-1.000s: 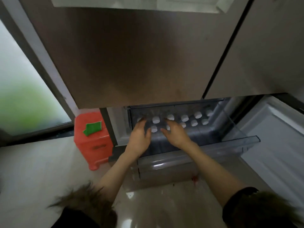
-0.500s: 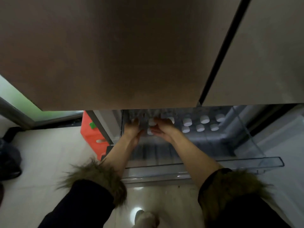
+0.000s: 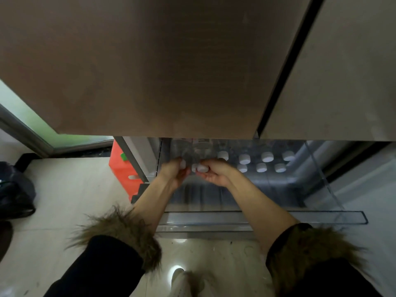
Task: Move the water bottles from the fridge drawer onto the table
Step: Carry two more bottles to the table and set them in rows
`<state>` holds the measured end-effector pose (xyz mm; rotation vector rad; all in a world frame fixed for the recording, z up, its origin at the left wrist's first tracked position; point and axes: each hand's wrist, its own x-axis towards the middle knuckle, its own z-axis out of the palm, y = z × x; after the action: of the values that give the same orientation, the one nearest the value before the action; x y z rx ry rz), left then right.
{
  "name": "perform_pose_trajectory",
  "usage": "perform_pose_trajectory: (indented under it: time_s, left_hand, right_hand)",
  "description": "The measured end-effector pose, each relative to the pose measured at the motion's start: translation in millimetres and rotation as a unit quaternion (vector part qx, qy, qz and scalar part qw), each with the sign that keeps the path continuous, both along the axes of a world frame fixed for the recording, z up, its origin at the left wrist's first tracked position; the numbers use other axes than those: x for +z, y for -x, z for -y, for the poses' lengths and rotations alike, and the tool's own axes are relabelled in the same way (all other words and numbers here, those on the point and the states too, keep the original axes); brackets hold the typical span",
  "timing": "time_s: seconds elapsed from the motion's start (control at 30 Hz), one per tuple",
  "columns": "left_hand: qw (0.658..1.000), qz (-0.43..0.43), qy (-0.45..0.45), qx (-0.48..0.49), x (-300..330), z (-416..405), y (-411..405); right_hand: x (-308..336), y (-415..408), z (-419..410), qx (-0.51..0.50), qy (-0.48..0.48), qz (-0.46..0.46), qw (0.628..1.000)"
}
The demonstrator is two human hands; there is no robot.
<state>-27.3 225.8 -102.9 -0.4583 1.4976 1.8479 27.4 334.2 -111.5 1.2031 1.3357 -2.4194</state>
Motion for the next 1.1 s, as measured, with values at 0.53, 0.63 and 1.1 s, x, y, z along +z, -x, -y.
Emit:
perform_pose_trajectory:
  time_s: [0.53,0.63,1.1]
  left_hand:
    - [0.972,-0.156,0.17,-0.038,49,49,-40]
    - [0.949,-0.218,0.223,-0.058,70,61,-45]
    - [0.828,-0.39,0.365,-0.171,87,95,-43]
  right_hand:
    - [68,-73,42,-0.008,-0.187,0.015,0.982]
    - [79,-82,50,-0.08,-0.253,0.005,0.964]
    - [102,-101,48,-0.087,-0.528,0.116,0.837]
